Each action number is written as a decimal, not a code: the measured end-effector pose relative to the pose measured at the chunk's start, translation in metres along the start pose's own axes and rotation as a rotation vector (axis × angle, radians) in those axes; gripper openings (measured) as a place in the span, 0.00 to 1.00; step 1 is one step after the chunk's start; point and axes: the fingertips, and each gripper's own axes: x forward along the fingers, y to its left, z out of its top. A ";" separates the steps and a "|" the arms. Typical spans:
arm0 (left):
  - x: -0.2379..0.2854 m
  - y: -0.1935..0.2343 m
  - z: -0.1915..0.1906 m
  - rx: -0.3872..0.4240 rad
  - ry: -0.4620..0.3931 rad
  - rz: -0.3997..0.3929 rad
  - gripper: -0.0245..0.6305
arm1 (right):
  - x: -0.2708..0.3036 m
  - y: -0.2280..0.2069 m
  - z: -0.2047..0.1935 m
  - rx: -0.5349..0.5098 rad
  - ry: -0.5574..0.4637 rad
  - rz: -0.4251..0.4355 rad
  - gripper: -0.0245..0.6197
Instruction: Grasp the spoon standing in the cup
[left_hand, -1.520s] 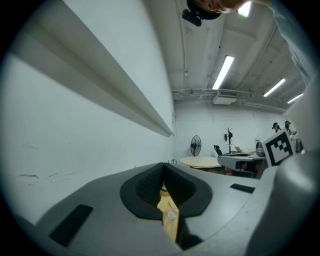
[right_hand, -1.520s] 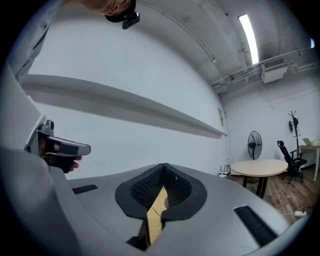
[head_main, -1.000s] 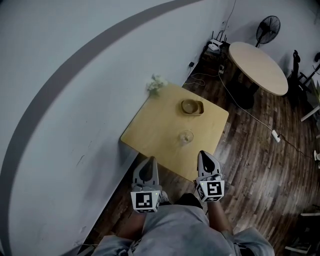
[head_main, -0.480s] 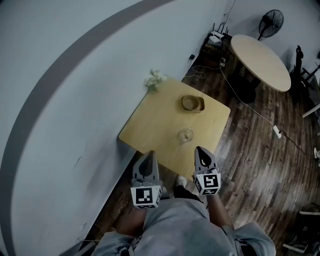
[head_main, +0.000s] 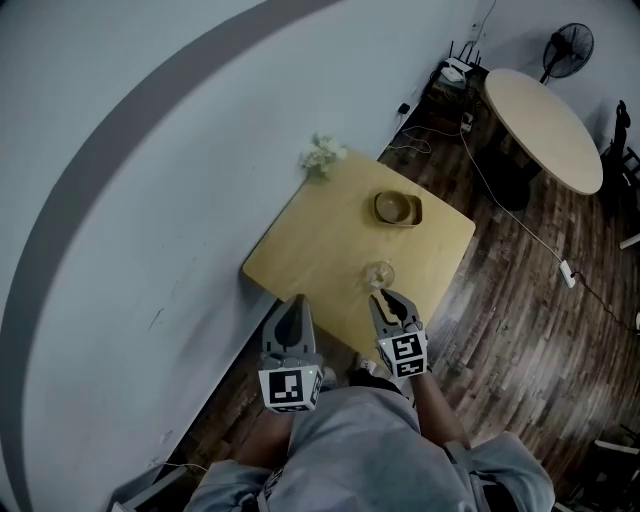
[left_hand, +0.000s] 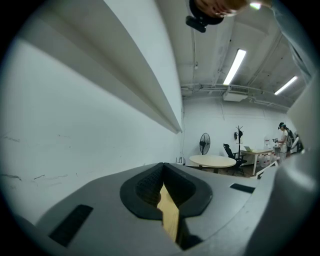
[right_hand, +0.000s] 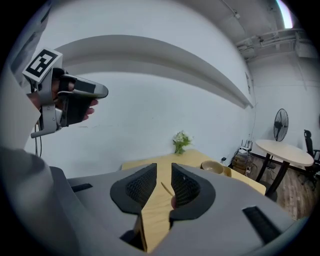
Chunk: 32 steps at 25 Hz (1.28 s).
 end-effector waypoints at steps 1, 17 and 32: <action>0.001 0.001 0.001 0.001 0.000 0.010 0.04 | 0.004 0.000 -0.003 -0.006 0.010 0.012 0.17; -0.009 0.035 -0.004 0.003 0.028 0.160 0.04 | 0.059 0.004 -0.057 -0.120 0.193 0.092 0.21; -0.019 0.054 -0.004 0.013 0.030 0.244 0.04 | 0.087 -0.007 -0.086 -0.340 0.344 0.009 0.17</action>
